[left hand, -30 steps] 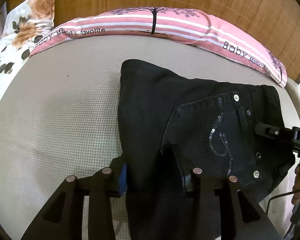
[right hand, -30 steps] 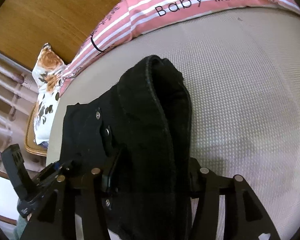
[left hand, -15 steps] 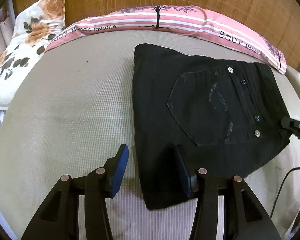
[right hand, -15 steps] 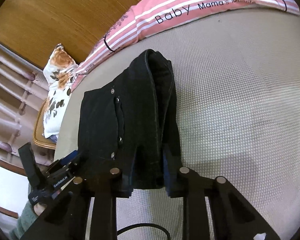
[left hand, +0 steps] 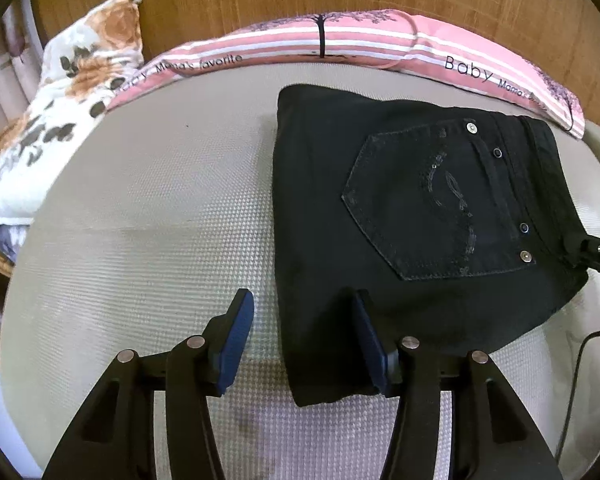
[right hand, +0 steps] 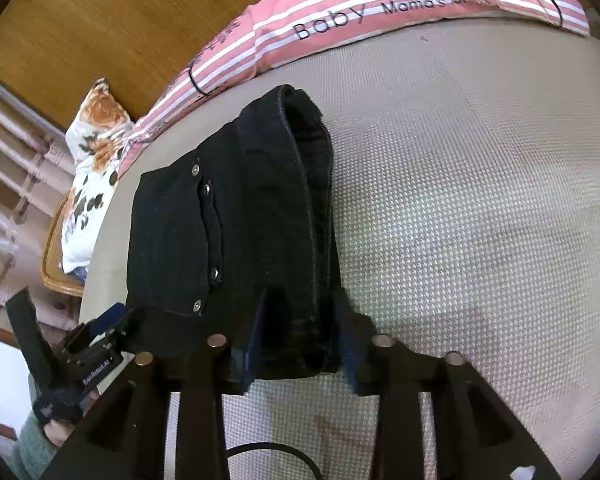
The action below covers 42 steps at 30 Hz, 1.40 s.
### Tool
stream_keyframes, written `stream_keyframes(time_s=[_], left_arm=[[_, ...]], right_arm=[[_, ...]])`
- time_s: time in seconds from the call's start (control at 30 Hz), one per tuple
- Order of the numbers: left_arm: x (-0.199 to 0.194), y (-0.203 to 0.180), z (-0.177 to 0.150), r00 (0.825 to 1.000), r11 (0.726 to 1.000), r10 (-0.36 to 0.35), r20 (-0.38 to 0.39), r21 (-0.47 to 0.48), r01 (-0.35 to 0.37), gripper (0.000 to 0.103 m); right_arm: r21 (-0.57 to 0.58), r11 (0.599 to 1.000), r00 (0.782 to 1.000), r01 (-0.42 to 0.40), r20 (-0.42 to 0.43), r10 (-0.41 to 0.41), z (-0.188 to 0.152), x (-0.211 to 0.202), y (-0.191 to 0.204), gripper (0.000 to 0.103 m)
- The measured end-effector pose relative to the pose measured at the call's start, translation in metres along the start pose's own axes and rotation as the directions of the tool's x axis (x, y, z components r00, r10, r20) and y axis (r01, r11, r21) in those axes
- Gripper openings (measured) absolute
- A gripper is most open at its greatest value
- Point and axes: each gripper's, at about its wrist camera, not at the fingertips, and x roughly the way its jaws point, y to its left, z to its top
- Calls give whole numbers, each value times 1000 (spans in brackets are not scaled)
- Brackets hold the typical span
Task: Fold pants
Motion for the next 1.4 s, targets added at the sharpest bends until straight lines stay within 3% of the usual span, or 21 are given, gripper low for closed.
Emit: stream_keyframes(time_s=[0.1, 0.17, 0.23, 0.57, 0.77, 1.03, 1.27, 1.4], left_arm=[[-10, -5, 0, 999, 999, 40, 9, 10, -40, 60], [-21, -10, -1, 998, 998, 53, 28, 19, -54, 74], [-33, -13, -3, 997, 998, 53, 51, 13, -54, 76], [-83, -19, -24, 992, 996, 73, 98, -65, -67, 88], [-103, -25, -44, 992, 995, 60, 107, -90, -51, 89], [-112, -25, -66, 992, 991, 69, 101, -119, -57, 90], [-115, -26, -77, 992, 990, 75, 97, -127, -62, 90], [-115, -29, -79, 994, 990, 71, 88, -126, -60, 90]], right_arm=[[-11, 1000, 1000, -4, 29, 5, -2, -10, 5, 40], [-40, 999, 998, 24, 55, -22, -4, -18, 13, 46], [-67, 996, 995, 50, 92, -44, -7, -29, 21, 65], [-225, 943, 954, 243, 232, -191, -45, -71, 72, 98], [-202, 951, 954, 235, 235, -186, -71, -81, 79, 102], [-265, 914, 928, 308, 293, -228, -96, -87, 93, 102], [-282, 915, 939, 289, 272, -213, -107, -85, 96, 102], [-292, 904, 933, 311, 277, -232, -110, -85, 98, 102]])
